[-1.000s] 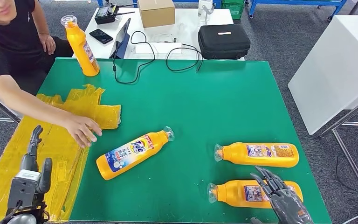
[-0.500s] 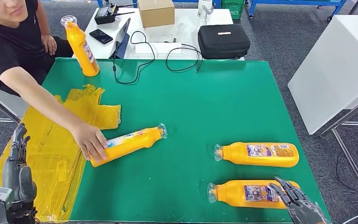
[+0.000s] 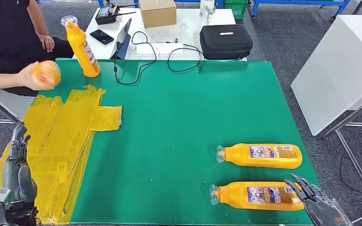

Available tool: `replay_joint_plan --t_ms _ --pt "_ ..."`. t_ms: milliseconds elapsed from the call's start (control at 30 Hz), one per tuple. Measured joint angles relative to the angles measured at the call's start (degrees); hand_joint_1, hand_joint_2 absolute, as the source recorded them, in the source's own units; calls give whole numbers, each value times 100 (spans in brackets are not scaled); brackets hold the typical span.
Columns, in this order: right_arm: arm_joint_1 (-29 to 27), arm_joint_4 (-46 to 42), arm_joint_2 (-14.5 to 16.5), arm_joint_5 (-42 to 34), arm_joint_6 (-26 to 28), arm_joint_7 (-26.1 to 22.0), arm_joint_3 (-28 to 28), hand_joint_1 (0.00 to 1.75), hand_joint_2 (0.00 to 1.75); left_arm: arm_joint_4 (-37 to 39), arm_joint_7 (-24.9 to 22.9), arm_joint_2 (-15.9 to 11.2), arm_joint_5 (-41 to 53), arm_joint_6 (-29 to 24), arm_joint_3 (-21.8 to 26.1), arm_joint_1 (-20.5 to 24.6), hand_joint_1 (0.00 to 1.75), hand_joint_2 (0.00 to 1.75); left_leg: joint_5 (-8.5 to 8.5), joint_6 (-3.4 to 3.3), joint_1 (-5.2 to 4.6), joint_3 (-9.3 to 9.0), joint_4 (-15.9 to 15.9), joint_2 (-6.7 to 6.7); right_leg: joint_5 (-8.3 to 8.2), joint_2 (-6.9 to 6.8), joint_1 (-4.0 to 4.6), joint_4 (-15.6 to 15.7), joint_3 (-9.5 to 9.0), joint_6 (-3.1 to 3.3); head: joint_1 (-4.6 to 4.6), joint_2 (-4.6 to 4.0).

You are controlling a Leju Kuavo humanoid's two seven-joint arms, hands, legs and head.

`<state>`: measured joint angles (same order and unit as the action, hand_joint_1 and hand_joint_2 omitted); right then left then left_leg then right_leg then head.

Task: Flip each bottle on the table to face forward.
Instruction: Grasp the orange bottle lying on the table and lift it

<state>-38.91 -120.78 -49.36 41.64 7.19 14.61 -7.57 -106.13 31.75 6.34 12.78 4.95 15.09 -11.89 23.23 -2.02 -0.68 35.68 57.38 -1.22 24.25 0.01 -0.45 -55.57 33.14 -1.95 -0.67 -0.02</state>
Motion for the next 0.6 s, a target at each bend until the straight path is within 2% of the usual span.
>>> replay_joint_plan --t_ms 167,367,600 --pt "542 397 281 138 -396 -473 13 0 175 47 -27 0 -8 3 -55 82 0 0 0 0 -1 -4 0 6 -1 5 -1 0 3 0 0 0" --pt "869 712 534 225 -511 -645 57 0 175 78 -35 0 -10 3 -97 113 0 0 -1 -1 -1 -4 0 4 -1 5 -1 0 -4 0 1 0" --pt "1592 1223 951 467 -1025 -1208 63 0 175 95 -44 0 -23 -13 -120 139 0 0 -1 0 -1 -5 0 8 -2 6 -1 0 -2 0 0 0"
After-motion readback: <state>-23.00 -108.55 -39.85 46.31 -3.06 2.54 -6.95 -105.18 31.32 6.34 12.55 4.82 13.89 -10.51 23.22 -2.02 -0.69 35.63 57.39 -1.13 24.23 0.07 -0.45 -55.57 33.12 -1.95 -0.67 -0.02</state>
